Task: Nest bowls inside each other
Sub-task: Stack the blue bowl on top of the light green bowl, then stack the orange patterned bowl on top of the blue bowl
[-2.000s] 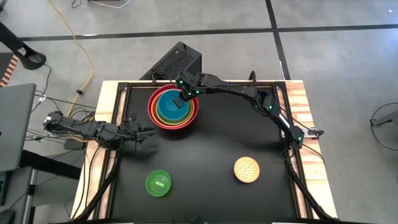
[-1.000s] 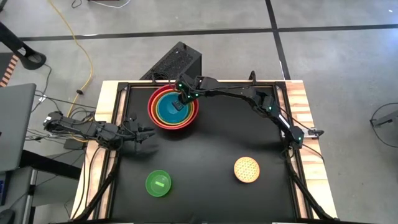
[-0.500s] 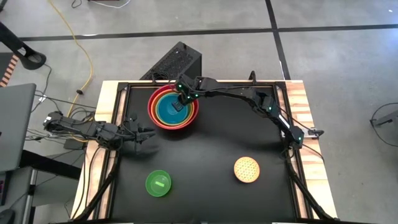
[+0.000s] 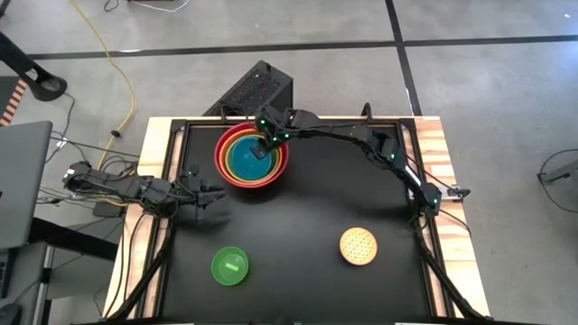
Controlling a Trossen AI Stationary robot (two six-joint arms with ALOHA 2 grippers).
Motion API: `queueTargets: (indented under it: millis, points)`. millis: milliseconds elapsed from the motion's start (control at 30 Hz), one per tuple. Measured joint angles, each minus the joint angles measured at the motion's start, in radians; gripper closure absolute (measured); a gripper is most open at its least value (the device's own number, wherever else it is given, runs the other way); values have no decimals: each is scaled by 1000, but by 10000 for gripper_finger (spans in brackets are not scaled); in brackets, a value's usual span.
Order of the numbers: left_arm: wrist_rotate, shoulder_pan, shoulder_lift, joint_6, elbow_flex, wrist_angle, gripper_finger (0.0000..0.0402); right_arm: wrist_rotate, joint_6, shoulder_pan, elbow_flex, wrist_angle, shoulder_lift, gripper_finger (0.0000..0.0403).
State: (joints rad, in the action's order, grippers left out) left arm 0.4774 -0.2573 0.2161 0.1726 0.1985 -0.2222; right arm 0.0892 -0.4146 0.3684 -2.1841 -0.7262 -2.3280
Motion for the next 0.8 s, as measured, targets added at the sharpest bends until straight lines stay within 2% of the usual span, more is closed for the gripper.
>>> queueTargets:
  millis: [167, 300, 467, 600, 800]
  points:
    - [0, 0, 0, -3, 0, 0, 315, 78, 0, 14, -2, 1, 15, 194]
    - [0, 0, 0, -3, 0, -2, 315, 99, 1, 22, -51, -55, 28, 176]
    - [0, 0, 0, -3, 0, -5, 315, 99, 5, 26, -171, -188, 29, 176]
    - [0, 0, 0, -3, 0, -5, 315, 100, 40, 7, -159, -226, 63, 179]
    - [0, 0, 0, -3, 0, -4, 315, 33, 57, -41, -154, -214, 62, 202]
